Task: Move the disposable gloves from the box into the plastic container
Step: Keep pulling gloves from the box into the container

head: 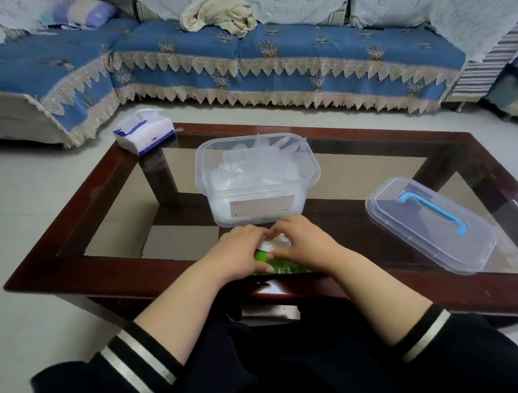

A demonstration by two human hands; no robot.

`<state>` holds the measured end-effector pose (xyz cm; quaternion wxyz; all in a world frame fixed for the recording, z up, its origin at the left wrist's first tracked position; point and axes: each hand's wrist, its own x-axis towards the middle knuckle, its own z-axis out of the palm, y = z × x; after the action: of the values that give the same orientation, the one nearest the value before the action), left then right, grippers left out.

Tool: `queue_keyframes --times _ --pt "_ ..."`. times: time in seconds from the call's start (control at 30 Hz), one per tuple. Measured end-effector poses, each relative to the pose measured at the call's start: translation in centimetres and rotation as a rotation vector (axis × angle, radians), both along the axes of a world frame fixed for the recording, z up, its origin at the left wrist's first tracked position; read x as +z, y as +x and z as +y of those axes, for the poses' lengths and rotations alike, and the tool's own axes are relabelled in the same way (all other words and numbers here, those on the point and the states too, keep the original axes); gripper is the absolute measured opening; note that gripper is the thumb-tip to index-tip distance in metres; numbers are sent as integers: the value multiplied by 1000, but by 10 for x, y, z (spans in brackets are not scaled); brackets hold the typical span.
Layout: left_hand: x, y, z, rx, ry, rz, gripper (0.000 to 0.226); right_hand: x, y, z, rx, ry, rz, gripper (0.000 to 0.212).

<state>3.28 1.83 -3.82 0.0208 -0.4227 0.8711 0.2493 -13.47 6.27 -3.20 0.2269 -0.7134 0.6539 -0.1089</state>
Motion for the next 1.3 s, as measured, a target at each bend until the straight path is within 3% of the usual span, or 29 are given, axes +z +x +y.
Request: queue_keyframes --times 0.3,0.53,0.67,0.9,0.97,1.03,1.1,1.17,1.2,1.23,1.3 --pt "-11 -2 -2 61 -29 12 70 -14 5 -7 -147 -65 -108 13" --pt "-16 -2 -6 107 24 -4 74 -15 9 -8 -139 -138 -33 11" --pt "-17 -1 -6 133 32 32 69 -9 8 -3 -271 -178 -279 13" --pt "-21 -3 -7 107 8 -5 71 40 6 7 -451 -573 -993 22" --pt "-19 -1 -7 66 -23 -30 70 55 6 10 -407 -666 -1081 20" --pt "-10 2 -5 117 -31 160 51 61 6 13 -330 -767 -1009 17" --pt "16 5 2 373 110 620 19 54 6 14 -244 -861 -819 11" --pt "46 6 4 549 451 1012 55 42 8 15 -196 -901 -637 3" --pt "58 8 1 538 601 1105 68 38 10 15 -179 -918 -569 9" --pt "69 9 -1 501 693 1137 78 34 12 15 -150 -937 -508 13" --pt "86 7 -4 366 656 1064 73 32 13 14 -92 -1000 -397 15"
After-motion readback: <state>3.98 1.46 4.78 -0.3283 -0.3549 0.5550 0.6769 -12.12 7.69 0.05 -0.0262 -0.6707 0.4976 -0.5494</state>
